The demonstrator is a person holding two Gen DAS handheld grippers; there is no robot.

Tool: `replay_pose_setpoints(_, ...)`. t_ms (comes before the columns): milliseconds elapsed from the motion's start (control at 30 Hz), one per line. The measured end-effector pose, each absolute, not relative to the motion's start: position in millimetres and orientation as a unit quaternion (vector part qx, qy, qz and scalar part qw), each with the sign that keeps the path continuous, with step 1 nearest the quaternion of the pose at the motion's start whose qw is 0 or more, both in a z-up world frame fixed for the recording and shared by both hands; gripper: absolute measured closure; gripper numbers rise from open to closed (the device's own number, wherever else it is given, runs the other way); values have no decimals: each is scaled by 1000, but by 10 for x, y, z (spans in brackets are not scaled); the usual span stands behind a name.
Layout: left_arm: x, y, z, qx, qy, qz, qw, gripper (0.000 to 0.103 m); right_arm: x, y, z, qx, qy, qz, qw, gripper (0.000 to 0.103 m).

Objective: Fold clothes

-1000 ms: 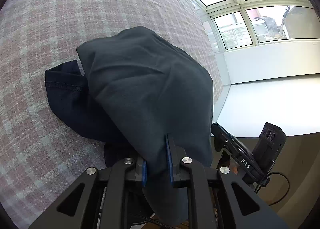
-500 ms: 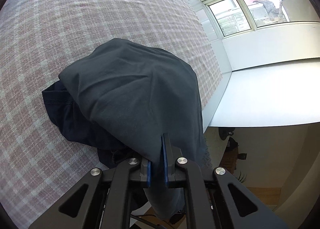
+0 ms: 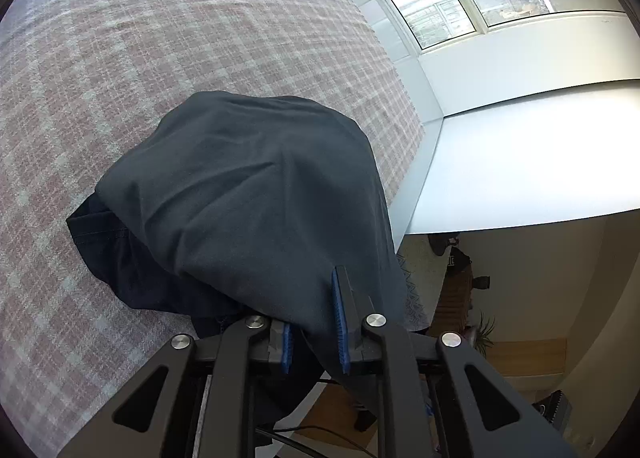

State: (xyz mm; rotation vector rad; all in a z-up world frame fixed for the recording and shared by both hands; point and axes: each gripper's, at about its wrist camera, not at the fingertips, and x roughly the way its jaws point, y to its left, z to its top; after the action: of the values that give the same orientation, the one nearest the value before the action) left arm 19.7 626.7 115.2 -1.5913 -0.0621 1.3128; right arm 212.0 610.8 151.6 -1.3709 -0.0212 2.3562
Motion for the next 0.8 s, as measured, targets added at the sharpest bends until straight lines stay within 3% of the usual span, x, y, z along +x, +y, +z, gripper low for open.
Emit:
replay_pose_setpoints(33, 163, 6237, 1105, -661, -31, 551, 508, 67, 2114, 6120, 1569, -493, -13, 845, 204, 93)
replay_pose_setpoints(100, 52, 6177, 977, -669, -56, 556, 490, 61, 2082, 6112, 1632, -496, -31, 843, 203, 93)
replay_pose_setpoints(200, -146, 6106, 790, -688, -109, 549, 463, 61, 2036, 6087, 1669, -503, -51, 840, 197, 94)
replay_pose_setpoints(400, -398, 6129, 802, -686, -136, 554, 451, 64, 2022, 6020, 1657, -512, -69, 837, 180, 94)
replay_pose_setpoints(500, -511, 6152, 920, -678, -141, 560, 454, 98, 2049, 6094, 1697, -505, -64, 842, 178, 94)
replay_pose_setpoints(667, -535, 6345, 1220, -652, -88, 583, 477, 100, 2021, 6255, 1886, -496, -49, 850, 172, 94)
replay_pose_setpoints(800, -700, 6343, 1359, -658, -100, 569, 483, 101, 1942, 6290, 2150, -488, -40, 855, 170, 95)
